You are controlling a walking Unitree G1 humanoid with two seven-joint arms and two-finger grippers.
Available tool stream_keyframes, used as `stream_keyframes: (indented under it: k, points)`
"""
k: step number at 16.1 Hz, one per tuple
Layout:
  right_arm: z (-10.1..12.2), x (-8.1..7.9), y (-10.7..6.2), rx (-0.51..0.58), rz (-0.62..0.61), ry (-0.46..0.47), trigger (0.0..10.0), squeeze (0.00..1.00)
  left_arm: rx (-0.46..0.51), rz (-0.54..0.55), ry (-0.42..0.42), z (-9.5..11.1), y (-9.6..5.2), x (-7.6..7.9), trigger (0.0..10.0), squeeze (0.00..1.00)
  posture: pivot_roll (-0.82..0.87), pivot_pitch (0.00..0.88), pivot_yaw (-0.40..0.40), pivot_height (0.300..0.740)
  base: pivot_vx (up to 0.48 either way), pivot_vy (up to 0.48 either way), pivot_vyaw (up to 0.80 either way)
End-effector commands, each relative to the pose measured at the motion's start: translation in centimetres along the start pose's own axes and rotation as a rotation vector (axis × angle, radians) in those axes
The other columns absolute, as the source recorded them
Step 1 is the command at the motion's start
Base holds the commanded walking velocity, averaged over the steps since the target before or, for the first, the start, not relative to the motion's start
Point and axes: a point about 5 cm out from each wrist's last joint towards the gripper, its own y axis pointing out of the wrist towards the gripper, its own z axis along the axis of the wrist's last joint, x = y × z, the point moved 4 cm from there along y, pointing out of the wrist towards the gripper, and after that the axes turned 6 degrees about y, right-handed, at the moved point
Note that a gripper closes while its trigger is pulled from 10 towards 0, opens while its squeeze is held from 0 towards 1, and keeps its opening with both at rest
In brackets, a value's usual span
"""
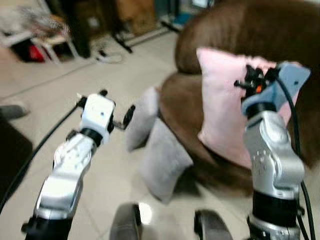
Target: Move the pillow to the sofa from floor
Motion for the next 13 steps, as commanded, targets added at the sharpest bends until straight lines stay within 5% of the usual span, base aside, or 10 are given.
stream_keyframes:
  k: [1,4,13]
  points:
    - [1.4,-0.5,-0.1,0.051,0.018,0.024,10.0,0.00,-0.006,0.043,0.022,0.2,-0.1,-0.7,10.0,0.00,-0.09,0.000,0.051,0.710,0.000,0.000,0.00]
    - [1.7,-0.1,-0.1,0.059,-0.001,0.033,10.0,0.00,-0.023,0.067,0.034,-0.2,0.0,-1.2,10.0,0.00,-0.09,0.000,0.053,0.740,0.000,0.000,0.00]
    - [2.5,2.5,-0.1,0.080,-0.096,0.004,10.0,0.00,-0.016,0.062,0.050,-0.2,0.4,-0.9,10.0,0.00,-0.11,0.000,0.066,0.740,0.000,0.000,0.00]
